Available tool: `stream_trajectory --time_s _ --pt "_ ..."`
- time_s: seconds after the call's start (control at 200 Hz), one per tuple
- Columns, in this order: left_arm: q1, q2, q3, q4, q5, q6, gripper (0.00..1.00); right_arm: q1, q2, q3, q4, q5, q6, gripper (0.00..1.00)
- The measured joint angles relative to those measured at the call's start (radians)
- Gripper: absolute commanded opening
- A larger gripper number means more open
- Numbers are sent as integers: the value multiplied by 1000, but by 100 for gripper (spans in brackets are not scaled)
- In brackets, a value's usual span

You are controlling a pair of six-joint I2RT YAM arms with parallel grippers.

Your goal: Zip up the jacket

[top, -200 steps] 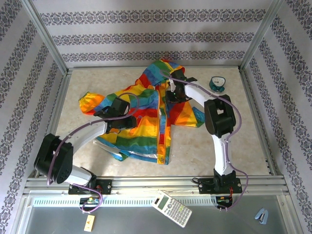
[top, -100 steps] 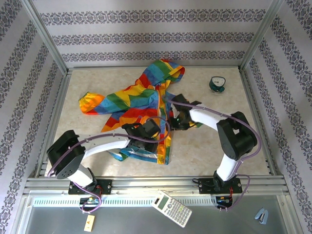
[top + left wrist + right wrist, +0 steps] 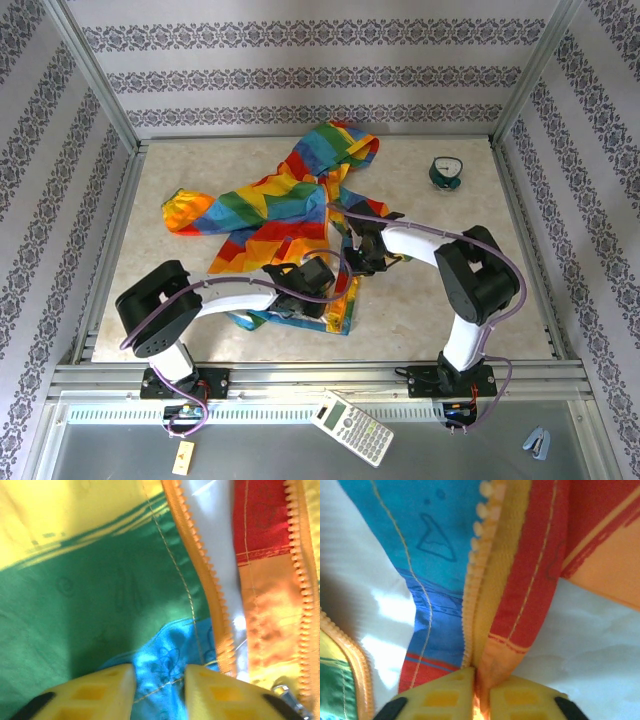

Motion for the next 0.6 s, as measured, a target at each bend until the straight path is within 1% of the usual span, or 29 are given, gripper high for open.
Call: stream_trajectory --time_s 0.07,0.1,0.2,0.325,0.475,0.605 --pt "21 -18 -35 56 14 -6 4 -2 26 40 -37 0 -25 0" --pt "35 -28 -51 79 25 -8 0 -2 40 60 -50 0 -35 0" --pt "89 -69 -93 106 50 -5 0 -10 78 118 -93 -1 -77 0" --pt "159 -133 -125 108 76 7 0 -26 103 153 -90 -12 -112 0" --pt "223 -224 -155 150 127 10 0 -57 120 172 -11 -12 -143 2" --pt "249 -272 -202 192 167 2 0 -69 121 173 43 19 -171 2"
